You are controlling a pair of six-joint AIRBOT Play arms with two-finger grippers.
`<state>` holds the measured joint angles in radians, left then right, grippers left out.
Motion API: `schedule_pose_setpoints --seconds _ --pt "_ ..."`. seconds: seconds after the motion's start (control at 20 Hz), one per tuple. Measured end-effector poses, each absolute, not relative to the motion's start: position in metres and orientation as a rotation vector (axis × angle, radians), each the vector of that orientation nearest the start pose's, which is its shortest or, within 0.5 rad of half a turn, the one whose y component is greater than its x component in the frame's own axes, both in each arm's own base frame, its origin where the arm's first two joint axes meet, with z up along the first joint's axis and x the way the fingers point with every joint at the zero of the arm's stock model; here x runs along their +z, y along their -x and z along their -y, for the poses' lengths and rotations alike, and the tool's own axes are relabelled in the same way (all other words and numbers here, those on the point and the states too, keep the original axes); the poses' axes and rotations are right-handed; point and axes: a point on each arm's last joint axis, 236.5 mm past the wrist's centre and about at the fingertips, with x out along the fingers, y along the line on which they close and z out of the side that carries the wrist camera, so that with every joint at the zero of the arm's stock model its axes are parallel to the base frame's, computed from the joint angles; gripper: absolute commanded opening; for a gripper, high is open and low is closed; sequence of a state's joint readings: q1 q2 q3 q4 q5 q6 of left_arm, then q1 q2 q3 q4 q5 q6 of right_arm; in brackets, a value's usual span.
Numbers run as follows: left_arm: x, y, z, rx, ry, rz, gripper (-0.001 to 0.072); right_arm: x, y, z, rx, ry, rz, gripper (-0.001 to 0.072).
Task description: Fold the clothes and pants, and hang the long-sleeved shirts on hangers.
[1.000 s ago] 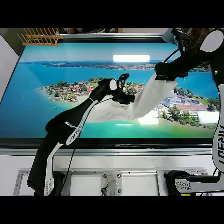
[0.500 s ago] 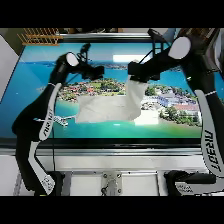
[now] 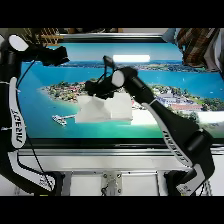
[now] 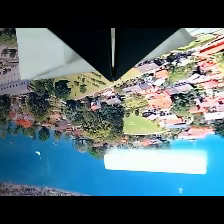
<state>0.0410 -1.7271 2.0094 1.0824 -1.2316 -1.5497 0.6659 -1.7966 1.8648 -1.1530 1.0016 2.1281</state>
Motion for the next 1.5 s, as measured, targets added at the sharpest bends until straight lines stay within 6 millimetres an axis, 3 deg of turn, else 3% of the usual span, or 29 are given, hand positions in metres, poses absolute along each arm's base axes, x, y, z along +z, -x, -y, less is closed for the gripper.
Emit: schedule_pose_setpoints --seconds 0.1,0.2,0.3,0.4,0.55,0.65,0.75,0.85,0.95,1.05,1.2,1.45,1.5 --pt "0.161 -0.546 0.066 -0.303 0.366 -0.895 0.0007 0.052 -0.402 -0.467 0.604 -0.594 -1.223 0.0548" --pt "0.176 -0.540 0.054 -0.292 0.358 -0.871 0.0007 0.057 -0.400 -0.496 0.692 -0.659 -1.183 0.0548" --pt "0.188 -0.533 0.048 -0.278 0.337 -0.856 0.0007 0.073 -0.409 -0.502 0.740 -0.686 -1.111 0.0548" --pt "0.195 -0.525 0.046 -0.268 0.298 -0.855 0.0007 0.092 -0.423 -0.485 0.748 -0.664 -1.041 0.0548" --pt "0.203 -0.513 0.058 -0.279 0.241 -0.859 0.0007 0.094 -0.443 -0.419 0.669 -0.554 -1.012 0.0548" --pt "0.206 -0.507 0.072 -0.302 0.210 -0.865 0.0007 0.077 -0.450 -0.353 0.573 -0.489 -1.052 0.0552" --pt "0.207 -0.501 0.095 -0.344 0.182 -0.872 0.0008 0.046 -0.448 -0.279 0.459 -0.452 -1.136 0.0720" --pt "0.208 -0.495 0.120 -0.389 0.155 -0.877 0.0007 0.007 -0.439 -0.208 0.340 -0.457 -1.239 0.0720" --pt "0.209 -0.489 0.145 -0.436 0.127 -0.875 0.0007 -0.027 -0.426 -0.161 0.258 -0.499 -1.321 0.0720" --pt "0.211 -0.484 0.166 -0.474 0.110 -0.868 0.0007 -0.055 -0.418 -0.137 0.225 -0.552 -1.371 0.0720" --pt "0.213 -0.478 0.189 -0.516 0.092 -0.858 0.0007 -0.084 -0.416 -0.140 0.267 -0.616 -1.400 0.0720" --pt "0.214 -0.474 0.202 -0.533 0.095 -0.858 0.0007 -0.096 -0.426 -0.204 0.451 -0.735 -1.363 0.0716" --pt "0.214 -0.474 0.203 -0.535 0.098 -0.859 0.0008 -0.096 -0.427 -0.217 0.479 -0.746 -1.352 0.0623"
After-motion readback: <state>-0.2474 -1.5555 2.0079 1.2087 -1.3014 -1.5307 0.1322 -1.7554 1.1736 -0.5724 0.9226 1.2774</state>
